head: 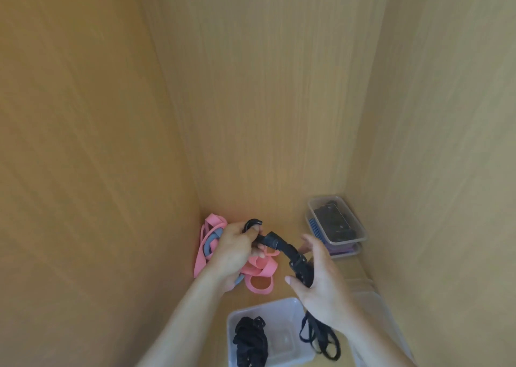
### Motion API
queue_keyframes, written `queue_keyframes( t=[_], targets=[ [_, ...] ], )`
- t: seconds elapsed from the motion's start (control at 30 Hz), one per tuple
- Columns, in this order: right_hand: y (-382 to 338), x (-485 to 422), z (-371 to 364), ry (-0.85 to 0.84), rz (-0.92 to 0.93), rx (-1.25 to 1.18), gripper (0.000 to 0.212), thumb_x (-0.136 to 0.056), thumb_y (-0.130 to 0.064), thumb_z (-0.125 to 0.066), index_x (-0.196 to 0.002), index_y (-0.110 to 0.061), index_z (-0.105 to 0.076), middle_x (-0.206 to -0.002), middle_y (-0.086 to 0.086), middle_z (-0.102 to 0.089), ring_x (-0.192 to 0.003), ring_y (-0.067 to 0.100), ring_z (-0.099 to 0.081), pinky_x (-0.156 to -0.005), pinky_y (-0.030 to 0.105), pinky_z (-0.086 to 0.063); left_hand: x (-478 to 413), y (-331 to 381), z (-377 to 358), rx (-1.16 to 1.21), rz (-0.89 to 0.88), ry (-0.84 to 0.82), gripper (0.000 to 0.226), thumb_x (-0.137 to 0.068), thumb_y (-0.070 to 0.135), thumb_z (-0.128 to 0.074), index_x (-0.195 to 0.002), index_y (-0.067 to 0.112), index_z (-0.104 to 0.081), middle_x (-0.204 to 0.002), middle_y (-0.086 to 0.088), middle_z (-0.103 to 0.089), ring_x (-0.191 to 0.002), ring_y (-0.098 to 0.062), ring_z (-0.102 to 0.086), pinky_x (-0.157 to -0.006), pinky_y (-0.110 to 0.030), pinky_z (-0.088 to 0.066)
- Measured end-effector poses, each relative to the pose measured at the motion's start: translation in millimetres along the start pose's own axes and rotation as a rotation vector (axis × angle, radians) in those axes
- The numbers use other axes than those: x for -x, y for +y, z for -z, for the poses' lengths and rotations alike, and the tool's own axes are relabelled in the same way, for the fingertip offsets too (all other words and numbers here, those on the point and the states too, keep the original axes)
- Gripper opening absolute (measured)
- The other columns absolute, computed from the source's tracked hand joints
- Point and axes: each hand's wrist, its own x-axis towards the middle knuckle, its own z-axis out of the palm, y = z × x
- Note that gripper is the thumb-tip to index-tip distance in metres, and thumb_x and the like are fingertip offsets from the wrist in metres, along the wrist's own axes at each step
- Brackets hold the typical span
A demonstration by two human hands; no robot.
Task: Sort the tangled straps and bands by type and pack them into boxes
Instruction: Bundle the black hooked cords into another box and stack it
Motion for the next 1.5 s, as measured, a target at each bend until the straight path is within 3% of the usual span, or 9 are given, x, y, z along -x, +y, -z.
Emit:
queue_keyframes(
  t=[0.1,0.23,0.33,0.5,0.6,0.7,1.1,1.3,1.5],
  targets=[
    [1,-1,11,-0.059,-0.066,-0.087,0.012,-0.091,-0.030,-0.072,-0.089,-0.027,-0.061,-0.098,-0.027,-0.050,-0.096,-0.002,-0.052,-0.080,0.012,-0.036,1,3,-2,0.089,-0.021,-0.071,0.024,-0.106,0.012,-0.047,-0.105,-0.005,-0.063,-0.070,-0.013,-0.065,-0.055,-0.018,-0.059,-0.064,-0.031,-0.052],
    [-6,2,37,-0.331,-0.153,-0.402,0.013,-0.098,-0.020,-0.065,-0.092,-0.009,-0.068,-0.072,-0.017,-0.067,-0.066,-0.001,-0.059,-0.069,0.010,-0.043,5,9,-6,0.160,-0.040,-0.218,0.019,-0.105,0.007,-0.047,-0.100,-0.003,-0.063,-0.068,-0.012,-0.062,-0.056,-0.018,-0.056,-0.057,-0.027,-0.051],
    [-3,2,49,-0.556,-0.205,-0.519,0.012,-0.094,-0.014,-0.070,-0.089,-0.006,-0.063,-0.061,0.006,-0.062,-0.059,0.019,-0.058,-0.073,0.030,-0.054,9,11,-7,0.192,-0.044,-0.390,0.018,-0.103,0.005,-0.050,-0.095,-0.001,-0.064,-0.074,-0.015,-0.062,-0.057,-0.016,-0.056,-0.052,-0.024,-0.050],
    [4,-17,60,-0.669,-0.245,-0.005,0.019,-0.079,-0.022,-0.083,-0.075,-0.023,-0.064,-0.063,-0.003,-0.060,-0.061,0.014,-0.056,-0.065,0.027,-0.050,15,10,-12,-0.028,-0.018,-0.643,0.017,-0.102,0.007,-0.052,-0.091,0.003,-0.065,-0.086,-0.016,-0.065,-0.059,-0.016,-0.059,-0.053,-0.024,-0.052],
    [1,-33,56,-0.635,-0.227,0.275,0.027,-0.082,0.002,-0.060,-0.070,-0.022,-0.062,-0.081,0.016,-0.069,-0.068,0.019,-0.054,-0.064,0.034,-0.043,17,10,-18,-0.196,-0.014,-0.721,0.020,-0.103,0.008,-0.052,-0.088,0.004,-0.064,-0.078,-0.012,-0.064,-0.058,-0.015,-0.058,-0.053,-0.024,-0.051],
    [-9,-43,54,-0.573,-0.188,0.489,0.021,-0.085,-0.004,-0.054,-0.075,-0.020,-0.063,-0.071,0.003,-0.067,-0.057,0.017,-0.055,-0.049,0.028,-0.040,21,7,-29,-0.312,-0.007,-0.779,0.021,-0.104,0.006,-0.050,-0.087,0.005,-0.063,-0.074,-0.007,-0.064,-0.058,-0.015,-0.057,-0.050,-0.023,-0.051],
    [-23,-55,62,-0.599,-0.256,0.513,0.014,-0.077,-0.003,-0.055,-0.079,-0.016,-0.056,-0.074,0.004,-0.053,-0.060,0.019,-0.046,-0.050,0.029,-0.033,23,-40,-48,-1.000,-0.204,-0.295,0.012,-0.098,0.012,-0.047,-0.086,0.014,-0.049,-0.070,0.002,-0.048,-0.057,-0.012,-0.045,-0.048,-0.025,-0.033],
    [-29,-51,74,-0.650,-0.197,0.265,0.018,-0.079,-0.005,-0.060,-0.080,-0.022,-0.058,-0.076,-0.003,-0.062,-0.064,0.016,-0.060,-0.061,0.035,-0.053,17,-52,-43,-0.798,-0.136,-0.277,0.021,-0.100,0.009,-0.042,-0.082,0.018,-0.048,-0.073,0.002,-0.051,-0.060,-0.012,-0.045,-0.054,-0.024,-0.035],
    [-38,-42,81,-0.568,-0.101,0.054,0.022,-0.077,-0.001,-0.054,-0.076,-0.022,-0.059,-0.074,-0.006,-0.065,-0.064,0.010,-0.059,-0.062,0.025,-0.053,15,-52,-36,-0.383,-0.009,-0.316,0.021,-0.105,0.010,-0.041,-0.098,0.013,-0.061,-0.076,-0.004,-0.058,-0.064,-0.015,-0.053,-0.063,-0.028,-0.042]
  ],
)
